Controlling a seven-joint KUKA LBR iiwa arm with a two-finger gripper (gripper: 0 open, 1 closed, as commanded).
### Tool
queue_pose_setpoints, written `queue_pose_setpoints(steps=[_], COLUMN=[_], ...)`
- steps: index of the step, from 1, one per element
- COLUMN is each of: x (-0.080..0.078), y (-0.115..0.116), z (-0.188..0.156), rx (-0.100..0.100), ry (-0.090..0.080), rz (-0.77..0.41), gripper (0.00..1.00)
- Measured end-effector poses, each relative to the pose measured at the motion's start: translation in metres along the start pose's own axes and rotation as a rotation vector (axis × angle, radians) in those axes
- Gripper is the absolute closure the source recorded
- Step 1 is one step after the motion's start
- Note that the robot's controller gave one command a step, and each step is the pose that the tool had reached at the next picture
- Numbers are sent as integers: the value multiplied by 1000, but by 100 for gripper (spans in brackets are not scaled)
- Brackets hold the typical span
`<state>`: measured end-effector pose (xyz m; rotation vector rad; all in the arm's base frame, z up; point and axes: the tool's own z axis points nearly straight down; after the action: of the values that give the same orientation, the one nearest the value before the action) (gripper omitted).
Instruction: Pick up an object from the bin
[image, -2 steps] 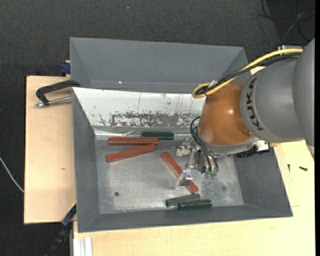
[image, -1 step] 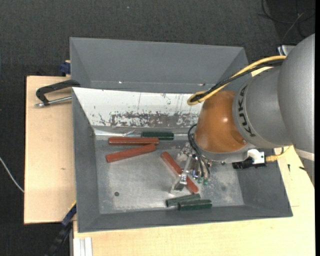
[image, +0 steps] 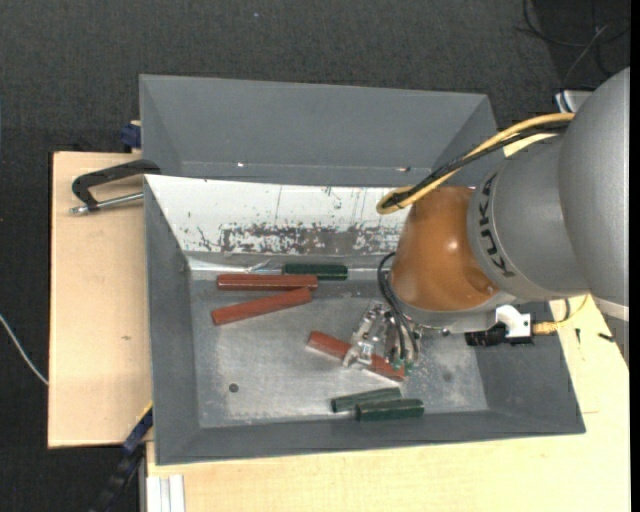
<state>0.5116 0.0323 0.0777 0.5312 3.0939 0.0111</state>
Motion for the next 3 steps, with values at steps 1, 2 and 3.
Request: queue_pose_setpoints(steps=[1,2,3], x=[0,1,1], y=[0,0,-1], z=[0,-2,-10], rx=[0,1,4], ry=[0,1,-1], rz=[0,0,0], gripper=[100,100,100])
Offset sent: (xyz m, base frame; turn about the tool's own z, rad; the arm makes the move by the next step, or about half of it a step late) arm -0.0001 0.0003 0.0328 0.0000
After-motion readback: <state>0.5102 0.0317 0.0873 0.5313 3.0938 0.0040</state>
